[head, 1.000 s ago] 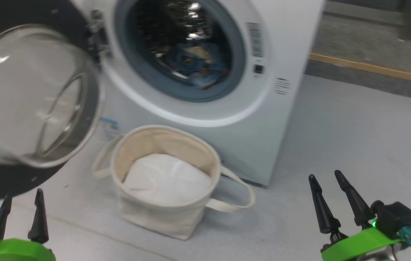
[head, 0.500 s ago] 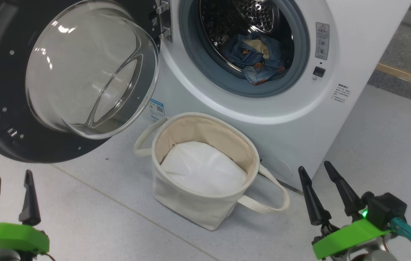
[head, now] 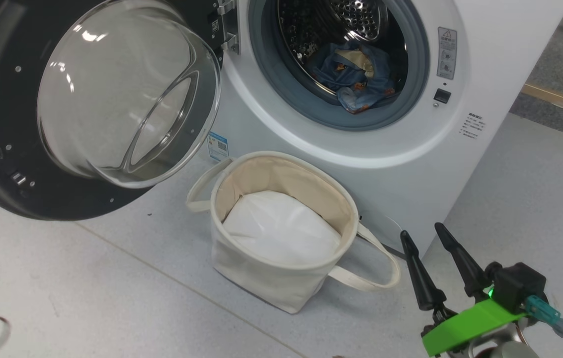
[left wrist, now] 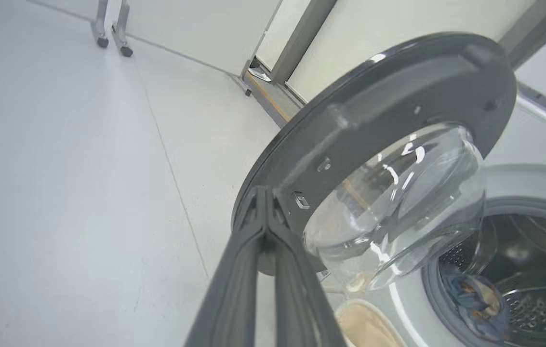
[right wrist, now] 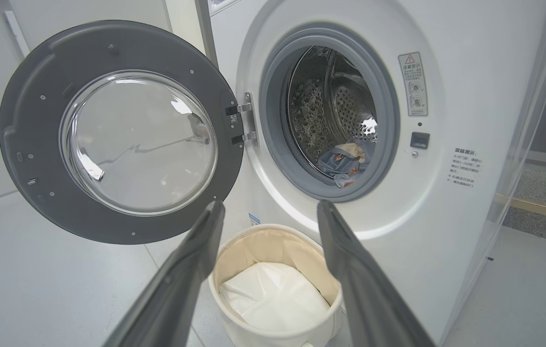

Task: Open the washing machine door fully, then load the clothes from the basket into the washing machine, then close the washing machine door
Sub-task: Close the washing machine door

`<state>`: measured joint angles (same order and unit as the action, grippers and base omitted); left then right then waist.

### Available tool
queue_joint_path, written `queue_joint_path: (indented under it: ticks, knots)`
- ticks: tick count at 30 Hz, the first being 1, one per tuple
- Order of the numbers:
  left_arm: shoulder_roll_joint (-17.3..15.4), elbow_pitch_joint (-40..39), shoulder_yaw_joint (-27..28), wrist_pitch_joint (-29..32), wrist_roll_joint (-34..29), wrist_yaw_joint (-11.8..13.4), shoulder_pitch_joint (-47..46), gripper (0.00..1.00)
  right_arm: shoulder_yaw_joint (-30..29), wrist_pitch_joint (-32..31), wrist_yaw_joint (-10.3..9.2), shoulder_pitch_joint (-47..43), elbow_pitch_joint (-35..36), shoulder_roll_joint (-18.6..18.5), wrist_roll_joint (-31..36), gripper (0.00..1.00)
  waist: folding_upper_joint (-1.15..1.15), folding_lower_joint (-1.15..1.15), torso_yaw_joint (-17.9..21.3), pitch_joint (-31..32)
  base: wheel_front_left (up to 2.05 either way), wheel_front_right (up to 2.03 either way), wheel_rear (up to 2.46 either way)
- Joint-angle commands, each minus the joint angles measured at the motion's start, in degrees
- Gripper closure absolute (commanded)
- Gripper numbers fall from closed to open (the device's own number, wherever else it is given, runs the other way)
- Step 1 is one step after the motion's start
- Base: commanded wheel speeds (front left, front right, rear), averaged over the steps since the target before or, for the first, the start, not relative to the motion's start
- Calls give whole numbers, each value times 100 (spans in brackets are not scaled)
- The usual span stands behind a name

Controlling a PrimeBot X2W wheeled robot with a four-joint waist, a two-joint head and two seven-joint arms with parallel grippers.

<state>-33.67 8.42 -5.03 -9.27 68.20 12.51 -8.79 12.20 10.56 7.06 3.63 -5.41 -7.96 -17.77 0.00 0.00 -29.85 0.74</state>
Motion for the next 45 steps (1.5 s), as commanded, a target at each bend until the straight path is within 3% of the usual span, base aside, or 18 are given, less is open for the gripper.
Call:
queue_joint_path:
  ticks: [1, 8, 17, 31, 38, 45]
  knots:
    - [-227, -30, 506, 157, 336, -94, -467, 100, 92, -17, 43, 281, 156, -96, -51, 0, 0, 0, 2, -1, 0, 0, 0]
    - [-528, 1028, 1379, 1515, 2010, -532, -1233, 100, 47, -163, 43, 287, 274, -149, 10, 0, 0, 0, 43, -113, 0, 0, 0]
    - [-860, 2846, 1455, 2750, 2761, -1122, -2783, 100, -23, -584, 43, 341, 639, -306, 173, 0, 0, 0, 113, -366, 0, 0, 0]
    - [-856, 4714, 1163, 2880, 2545, -1872, -4256, 100, -121, -1306, 43, 455, 1390, -484, 508, 0, 0, 0, 314, -1037, 0, 0, 0]
    - [-899, 5221, 1272, 2803, 2583, -1991, -4738, 100, -115, -1691, 43, 643, 1801, -563, 730, 0, 0, 0, 481, -1509, 0, 0, 0]
    - [-862, 5056, 1353, 2771, 2571, -1998, -4812, 100, -103, -1872, 43, 712, 2040, -570, 847, 0, 0, 0, 589, -1705, 0, 0, 0]
